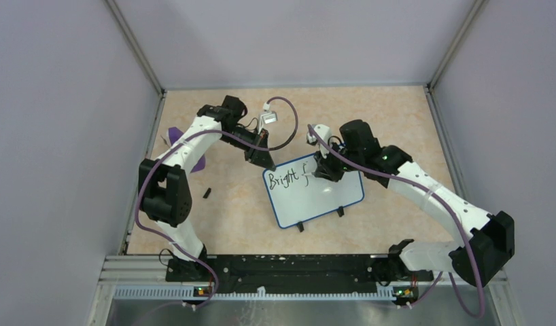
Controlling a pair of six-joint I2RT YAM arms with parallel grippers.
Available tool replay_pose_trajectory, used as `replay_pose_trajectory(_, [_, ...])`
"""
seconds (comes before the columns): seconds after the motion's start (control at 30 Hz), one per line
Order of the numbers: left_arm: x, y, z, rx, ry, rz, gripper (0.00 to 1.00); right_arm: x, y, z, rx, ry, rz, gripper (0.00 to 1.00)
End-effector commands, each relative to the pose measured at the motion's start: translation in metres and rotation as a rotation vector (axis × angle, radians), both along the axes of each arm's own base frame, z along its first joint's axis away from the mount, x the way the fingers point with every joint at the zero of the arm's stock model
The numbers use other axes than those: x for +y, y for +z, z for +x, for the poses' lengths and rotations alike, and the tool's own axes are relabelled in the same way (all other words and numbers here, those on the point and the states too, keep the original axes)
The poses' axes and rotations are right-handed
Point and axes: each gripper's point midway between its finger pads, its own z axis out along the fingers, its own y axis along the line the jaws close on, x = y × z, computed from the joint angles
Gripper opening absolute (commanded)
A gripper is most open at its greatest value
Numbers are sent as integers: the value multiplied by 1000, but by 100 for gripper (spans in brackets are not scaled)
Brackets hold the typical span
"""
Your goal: Write a sentence on the whiteboard
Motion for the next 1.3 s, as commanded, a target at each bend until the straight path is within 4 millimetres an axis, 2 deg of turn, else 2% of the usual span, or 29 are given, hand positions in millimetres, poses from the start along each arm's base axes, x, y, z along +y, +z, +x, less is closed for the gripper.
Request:
replay_pose_trajectory(0.0, [-3, 7, -2, -65, -23, -26, 0, -5, 19, 19, -73, -49, 16, 0])
replay_pose_trajectory(0.17, [-2, 6, -2, -66, -24, -25, 0, -19, 19, 21, -80, -72, 3, 0])
replay_pose_trajectory(0.4, [-3, 6, -1, -66, -24, -25, 0, -16, 27, 15, -73, -48, 27, 0])
replay_pose_trajectory(0.8, [5, 0, 12, -134, -54, 55, 0, -6, 49, -27, -1, 115, 119, 0])
replay_pose_trajectory(0.97, [6, 4, 19, -170, -57, 72, 0, -9, 47, -30, 5, 112, 118, 0])
replay_pose_trajectory(1.27, [-6, 35, 6, -165, -51, -58, 34, -17, 40, -18, -2, 45, 131, 0])
